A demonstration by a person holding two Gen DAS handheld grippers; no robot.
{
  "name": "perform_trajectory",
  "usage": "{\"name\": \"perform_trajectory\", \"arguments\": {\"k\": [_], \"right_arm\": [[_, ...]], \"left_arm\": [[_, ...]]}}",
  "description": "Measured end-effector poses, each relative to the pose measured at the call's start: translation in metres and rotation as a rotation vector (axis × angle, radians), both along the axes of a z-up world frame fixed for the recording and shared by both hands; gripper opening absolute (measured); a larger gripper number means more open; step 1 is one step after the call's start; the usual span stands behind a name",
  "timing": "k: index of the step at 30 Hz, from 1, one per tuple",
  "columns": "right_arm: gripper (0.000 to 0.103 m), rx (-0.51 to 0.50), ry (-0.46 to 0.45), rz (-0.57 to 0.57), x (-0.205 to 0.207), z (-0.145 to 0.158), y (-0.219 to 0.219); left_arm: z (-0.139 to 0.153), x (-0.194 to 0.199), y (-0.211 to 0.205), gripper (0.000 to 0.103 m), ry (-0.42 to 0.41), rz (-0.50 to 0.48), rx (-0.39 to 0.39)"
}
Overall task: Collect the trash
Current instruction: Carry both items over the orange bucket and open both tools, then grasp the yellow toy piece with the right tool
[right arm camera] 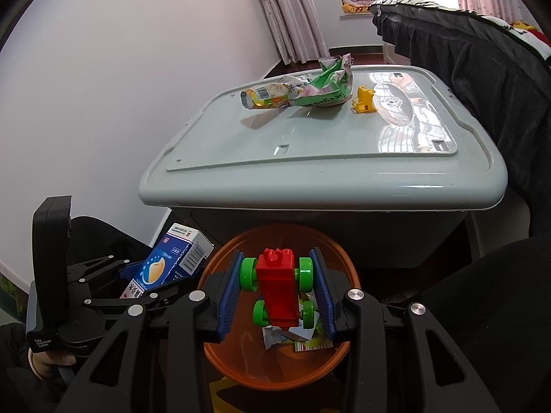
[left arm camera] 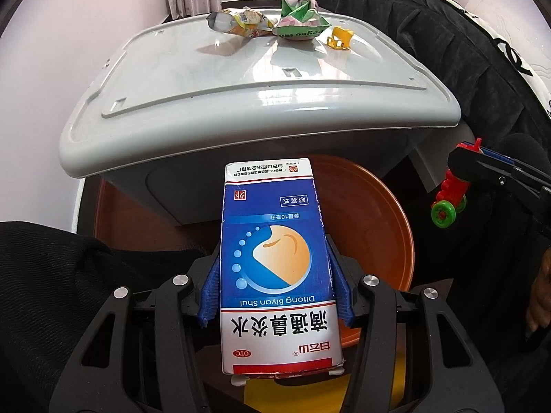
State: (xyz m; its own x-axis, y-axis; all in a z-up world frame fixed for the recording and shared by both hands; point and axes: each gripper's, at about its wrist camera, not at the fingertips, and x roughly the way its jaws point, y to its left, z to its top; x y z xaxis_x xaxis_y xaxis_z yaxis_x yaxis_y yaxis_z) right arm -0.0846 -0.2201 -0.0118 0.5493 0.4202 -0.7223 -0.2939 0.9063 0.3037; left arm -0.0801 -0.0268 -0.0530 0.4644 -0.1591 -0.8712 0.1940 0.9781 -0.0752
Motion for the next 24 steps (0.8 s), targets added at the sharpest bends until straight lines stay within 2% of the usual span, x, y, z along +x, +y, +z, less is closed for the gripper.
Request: {"name": "perform_trajectory", "arguments": {"k": [2,3,4,5,6,16,24], "right_arm": [[0.039,0.003,0.003,0.005,0.001,0.000,0.000],[0.041,0.004,0.007,0.010,0.001,-0.001,0.000],[0.057,0.002,0.012,0.012,0.001,-0.001,0.000],[0.067,-0.002,0.010,-0.001,0.001,-0.001,-0.001],[0.073,0.003,0.000,-0.013,0.000,0.000,-0.002],[0.073,0.068,-0.016,-0.095,0.001,0.005,-0.026],[0.073,0.053,-0.034,-0.099,0.012,0.009,-0.028]], "left_arm": [[0.001,0.000,-0.001,0.052,-0.005,-0.004,0.002],[0.002,0.000,-0.002,0.056,-0.010,-0.001,0.015],[0.002,0.000,-0.003,0.065,-0.009,0.000,0.026],[0.002,0.000,-0.003,0.086,-0.014,0.010,0.043],[0.004,0.000,-0.002,0.091,-0.025,0.021,0.050],[0.007,0.000,0.003,0.091,-0.028,0.035,0.036],[0.016,0.003,0.006,0.091,-0.060,0.025,0.016]]}}
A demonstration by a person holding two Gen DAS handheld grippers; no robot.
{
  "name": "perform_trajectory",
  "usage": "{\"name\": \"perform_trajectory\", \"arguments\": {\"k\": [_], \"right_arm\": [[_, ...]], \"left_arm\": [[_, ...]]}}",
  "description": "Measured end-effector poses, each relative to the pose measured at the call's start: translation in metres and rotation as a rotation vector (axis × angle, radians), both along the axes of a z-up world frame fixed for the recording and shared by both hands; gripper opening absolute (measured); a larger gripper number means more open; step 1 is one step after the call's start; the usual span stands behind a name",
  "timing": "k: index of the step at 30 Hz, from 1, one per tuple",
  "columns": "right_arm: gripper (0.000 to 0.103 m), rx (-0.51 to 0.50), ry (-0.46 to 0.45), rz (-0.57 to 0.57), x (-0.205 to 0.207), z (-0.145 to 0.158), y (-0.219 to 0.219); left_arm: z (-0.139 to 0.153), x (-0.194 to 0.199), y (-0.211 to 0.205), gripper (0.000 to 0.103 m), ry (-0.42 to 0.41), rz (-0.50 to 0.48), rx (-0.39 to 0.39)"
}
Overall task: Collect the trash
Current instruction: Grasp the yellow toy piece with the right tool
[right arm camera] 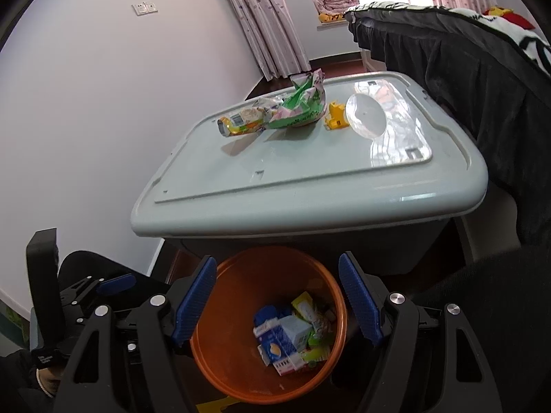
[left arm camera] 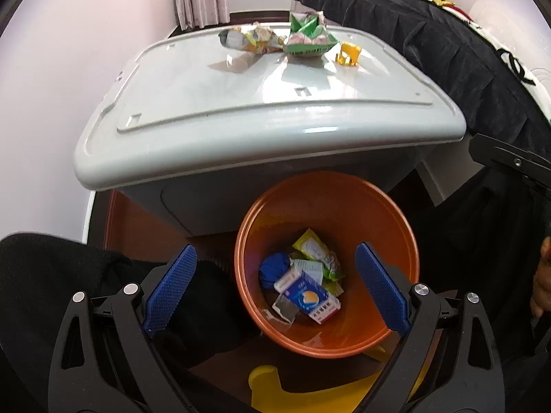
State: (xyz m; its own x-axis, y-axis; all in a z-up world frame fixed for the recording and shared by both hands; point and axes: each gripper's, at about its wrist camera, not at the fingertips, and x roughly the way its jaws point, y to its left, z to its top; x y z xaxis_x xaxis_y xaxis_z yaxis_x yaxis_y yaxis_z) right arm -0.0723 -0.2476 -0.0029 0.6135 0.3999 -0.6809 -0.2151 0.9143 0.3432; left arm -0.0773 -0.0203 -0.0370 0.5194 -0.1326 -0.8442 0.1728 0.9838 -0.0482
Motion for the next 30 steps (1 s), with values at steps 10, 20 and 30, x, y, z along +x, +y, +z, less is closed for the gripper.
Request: {"name": "perform_trajectory", "arguments": {"k": [10,20,30], "right_arm": [[0.073,-0.106,-0.073,-0.006,0.080,0.017,-0.005],[0.073,-0.281,-0.124,-0.055,0.175,0.012,-0.010],[0.073,-0.339,-0.001,-0.037,0.249,-0.026,-0.004]], "left_arm": [[0.025,0.037,-0.004,0.091,-0.118,-0.025,0.014],[0.014,0.072,0.004,0.091,-0.141,0.006,-0.034],[0.003,0.083,0.014,0.091,-0.100,0.047,-0.078]]}}
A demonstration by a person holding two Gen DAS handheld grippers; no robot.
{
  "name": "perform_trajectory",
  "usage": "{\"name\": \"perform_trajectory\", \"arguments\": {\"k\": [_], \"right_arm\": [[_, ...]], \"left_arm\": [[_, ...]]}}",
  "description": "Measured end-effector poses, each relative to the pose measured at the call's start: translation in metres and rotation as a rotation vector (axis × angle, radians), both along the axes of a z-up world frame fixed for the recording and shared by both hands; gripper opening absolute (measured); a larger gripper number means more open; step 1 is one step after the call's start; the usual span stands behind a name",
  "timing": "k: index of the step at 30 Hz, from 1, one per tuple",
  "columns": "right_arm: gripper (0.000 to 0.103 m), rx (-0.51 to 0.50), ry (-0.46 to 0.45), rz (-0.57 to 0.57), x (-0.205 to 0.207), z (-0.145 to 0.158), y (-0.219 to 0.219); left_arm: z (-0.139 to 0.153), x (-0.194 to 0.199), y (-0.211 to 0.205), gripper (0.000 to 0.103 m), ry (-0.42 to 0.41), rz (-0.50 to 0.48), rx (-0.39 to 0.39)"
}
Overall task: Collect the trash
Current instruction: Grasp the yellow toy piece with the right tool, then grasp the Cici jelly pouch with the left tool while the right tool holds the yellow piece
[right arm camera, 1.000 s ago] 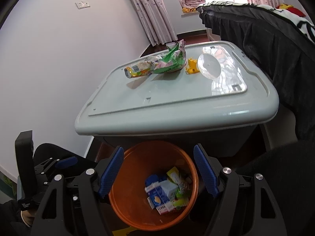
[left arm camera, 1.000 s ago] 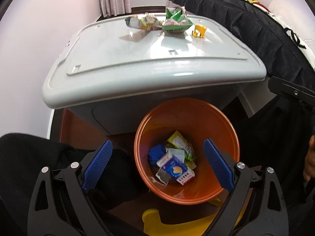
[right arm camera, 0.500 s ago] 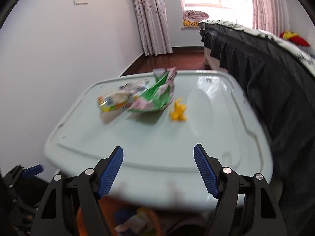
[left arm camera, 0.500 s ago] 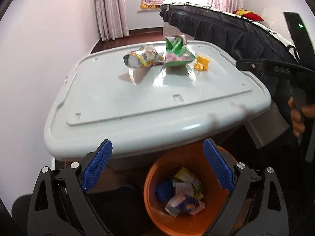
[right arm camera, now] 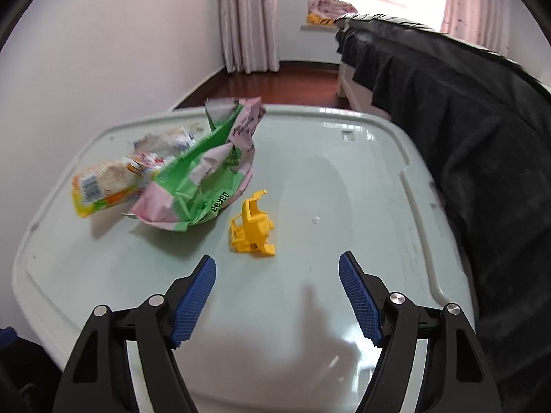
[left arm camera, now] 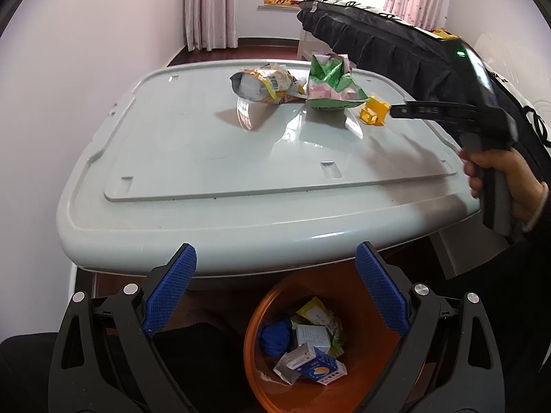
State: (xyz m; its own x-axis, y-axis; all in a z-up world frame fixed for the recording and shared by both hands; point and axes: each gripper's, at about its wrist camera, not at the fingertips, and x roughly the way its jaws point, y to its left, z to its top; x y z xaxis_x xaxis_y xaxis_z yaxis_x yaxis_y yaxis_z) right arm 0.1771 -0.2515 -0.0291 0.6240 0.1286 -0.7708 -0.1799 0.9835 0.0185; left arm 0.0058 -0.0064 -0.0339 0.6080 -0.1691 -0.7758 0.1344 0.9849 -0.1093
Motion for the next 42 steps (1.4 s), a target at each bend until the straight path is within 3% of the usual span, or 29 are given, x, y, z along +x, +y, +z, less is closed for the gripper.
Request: {"name": "perform_trajectory", "arguments": {"k": [8,10,12,15,22,30,35,39,42], "right_arm": [[0.058,-0.101,0.067,0.058,0.043,-0.019,0.034],[0.039,-0.117,0.095,0.056,0.048,-0.026,0.037],[0.030,-0.109,0.105,0.046,0.049,-0.028,0.038],[0.030,-0.131,0.103,0.044,0.045,-0.028,0.039],[0.030,-0.055,0.099,0.012,0.034,-0.019,0.022],[0.030,0.060,0.007,-0.018,-0.019,0.030,-0.006],[0.030,0.123,-0.054,-0.010,-0.065,0.049,-0.019],[0.030,0.165,-0.052,-0.019,-0.076,0.046,-0.029],[0.030,0.176,-0.035,-0.028,-0.071,0.041,-0.034]], "left_arm": [[-0.003,0.003,-0.001,0.091,0.008,-0.010,-0.006],[-0.004,0.003,-0.001,0.091,0.009,-0.011,-0.001],[-0.004,0.003,-0.001,0.091,0.007,-0.012,0.003],[-0.004,0.003,0.000,0.091,0.003,-0.008,0.001],[-0.001,0.002,0.000,0.091,0.006,-0.005,-0.003],[0.022,0.019,-0.008,0.091,0.000,-0.062,0.026],[0.050,0.068,-0.021,0.091,-0.014,-0.182,0.073],[0.066,0.112,-0.030,0.091,-0.041,-0.296,0.114],[0.065,0.155,-0.035,0.091,0.021,-0.377,0.110]]}}
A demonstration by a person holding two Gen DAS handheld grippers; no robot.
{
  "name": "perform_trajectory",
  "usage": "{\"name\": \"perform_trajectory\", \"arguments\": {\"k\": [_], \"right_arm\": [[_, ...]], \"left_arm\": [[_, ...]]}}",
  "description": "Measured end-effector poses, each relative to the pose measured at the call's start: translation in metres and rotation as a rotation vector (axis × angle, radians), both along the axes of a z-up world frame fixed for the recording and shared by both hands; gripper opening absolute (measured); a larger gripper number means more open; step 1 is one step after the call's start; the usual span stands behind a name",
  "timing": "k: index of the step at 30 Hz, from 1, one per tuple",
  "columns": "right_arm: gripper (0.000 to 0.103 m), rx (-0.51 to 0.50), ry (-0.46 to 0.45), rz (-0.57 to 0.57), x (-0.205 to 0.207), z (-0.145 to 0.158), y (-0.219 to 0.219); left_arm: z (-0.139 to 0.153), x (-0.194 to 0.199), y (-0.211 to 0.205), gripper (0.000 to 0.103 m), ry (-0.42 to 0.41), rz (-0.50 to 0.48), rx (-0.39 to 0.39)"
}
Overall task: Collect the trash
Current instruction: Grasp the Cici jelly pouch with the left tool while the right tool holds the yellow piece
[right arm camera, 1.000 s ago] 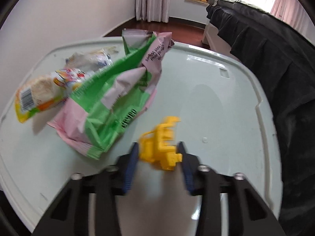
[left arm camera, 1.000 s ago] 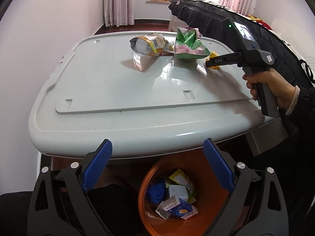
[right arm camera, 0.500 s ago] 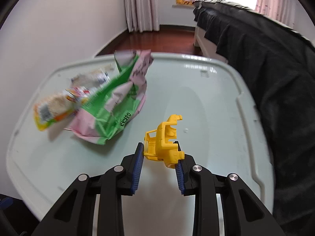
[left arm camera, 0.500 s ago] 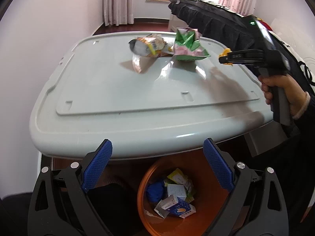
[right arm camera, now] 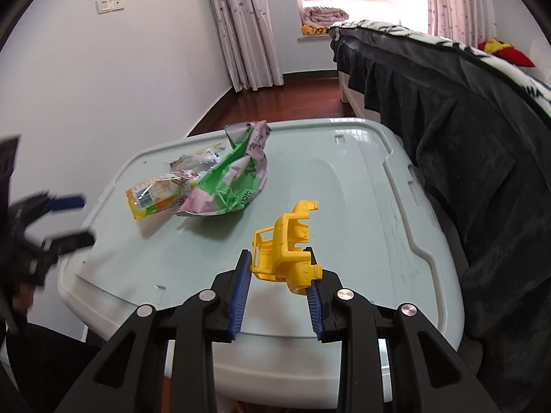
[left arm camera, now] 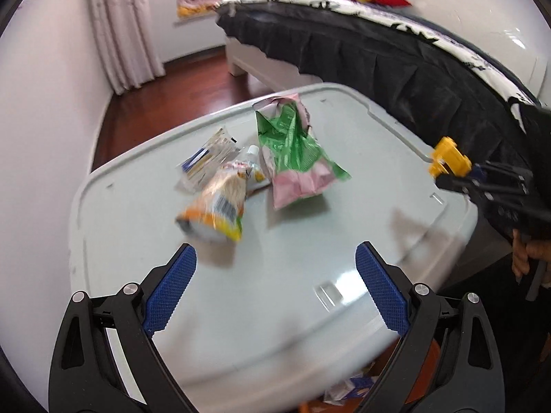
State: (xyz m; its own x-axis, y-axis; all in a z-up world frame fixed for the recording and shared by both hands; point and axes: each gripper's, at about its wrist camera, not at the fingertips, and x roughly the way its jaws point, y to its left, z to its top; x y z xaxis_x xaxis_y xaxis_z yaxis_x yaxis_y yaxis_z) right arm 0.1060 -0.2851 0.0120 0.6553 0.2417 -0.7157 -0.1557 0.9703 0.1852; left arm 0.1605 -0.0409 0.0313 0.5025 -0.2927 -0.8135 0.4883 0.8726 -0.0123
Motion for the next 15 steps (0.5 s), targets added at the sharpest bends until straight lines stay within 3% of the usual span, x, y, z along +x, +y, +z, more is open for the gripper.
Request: {"name": "perform_trajectory", "arguments": {"k": [8,15], "right_arm": [[0.030,0.049,0.012,-0.011,0.016,-0.004,-0.002],[0.030,0.084,0.016,-0.019,0.023,-0.005,-0.006]], "left_arm": [[-0.019,0.075,-0.005,0.091,0.084,0.020,0.024],[-0.042,0.108,-0.011,0.091,0.136,0.014,0.099]]}}
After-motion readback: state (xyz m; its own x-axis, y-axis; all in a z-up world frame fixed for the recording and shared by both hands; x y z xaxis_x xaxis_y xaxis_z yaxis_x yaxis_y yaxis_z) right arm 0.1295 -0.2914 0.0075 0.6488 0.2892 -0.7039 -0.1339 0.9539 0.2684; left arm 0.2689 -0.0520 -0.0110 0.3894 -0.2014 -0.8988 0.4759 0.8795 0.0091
